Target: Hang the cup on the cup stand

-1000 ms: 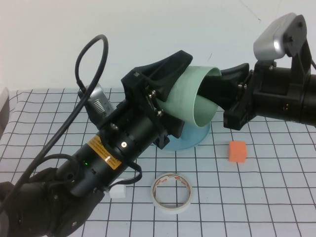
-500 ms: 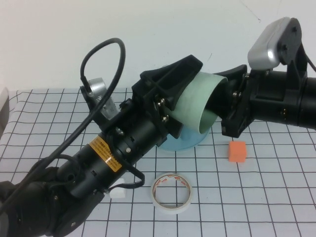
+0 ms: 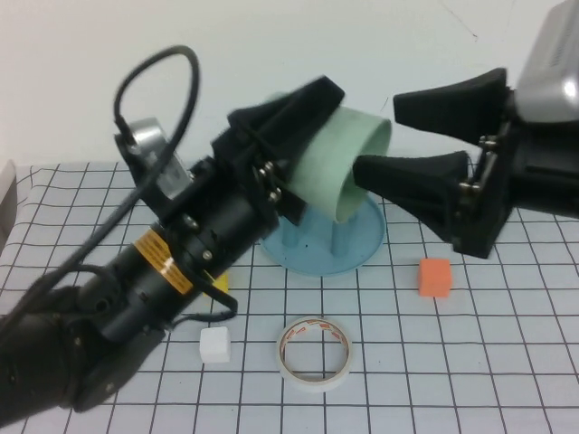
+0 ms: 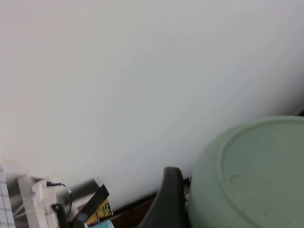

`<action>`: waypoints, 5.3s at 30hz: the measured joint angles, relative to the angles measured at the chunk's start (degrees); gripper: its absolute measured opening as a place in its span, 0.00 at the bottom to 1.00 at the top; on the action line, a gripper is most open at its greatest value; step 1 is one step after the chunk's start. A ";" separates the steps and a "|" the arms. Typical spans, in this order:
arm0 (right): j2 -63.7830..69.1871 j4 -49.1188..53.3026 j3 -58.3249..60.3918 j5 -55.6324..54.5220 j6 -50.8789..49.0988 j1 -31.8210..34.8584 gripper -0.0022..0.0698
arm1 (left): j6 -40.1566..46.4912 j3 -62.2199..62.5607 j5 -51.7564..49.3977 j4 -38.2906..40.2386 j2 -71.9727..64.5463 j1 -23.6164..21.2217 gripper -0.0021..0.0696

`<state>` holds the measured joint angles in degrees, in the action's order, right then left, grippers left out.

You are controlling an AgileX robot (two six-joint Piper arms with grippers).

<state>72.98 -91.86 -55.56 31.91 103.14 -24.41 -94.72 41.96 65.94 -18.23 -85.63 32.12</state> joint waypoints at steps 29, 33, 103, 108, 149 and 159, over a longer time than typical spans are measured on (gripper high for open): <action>-27.41 26.82 12.56 7.63 -26.39 0.00 0.04 | 44.76 30.17 -30.38 -42.06 -3.67 -10.70 0.86; -30.07 32.90 12.56 8.15 -31.52 0.00 0.04 | 55.95 30.17 -30.52 -32.92 -9.03 -10.70 0.86; -33.80 57.64 13.17 12.22 -60.56 0.00 0.03 | 76.06 52.34 -38.71 -8.32 -40.32 -10.70 0.86; -33.80 57.64 13.17 12.22 -61.52 0.00 0.03 | 76.06 52.45 -34.62 -7.05 -43.12 -10.70 0.86; -34.85 79.43 13.17 15.32 -74.26 0.00 0.03 | 69.86 60.98 -78.02 -23.28 -21.97 -8.53 0.05; -47.74 97.72 16.31 15.56 -92.61 0.00 0.03 | 70.11 57.88 -90.74 -24.30 3.73 -8.53 0.03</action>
<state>25.23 5.85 -39.25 47.47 10.53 -24.41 -24.61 99.83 -24.80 -42.54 -81.89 23.59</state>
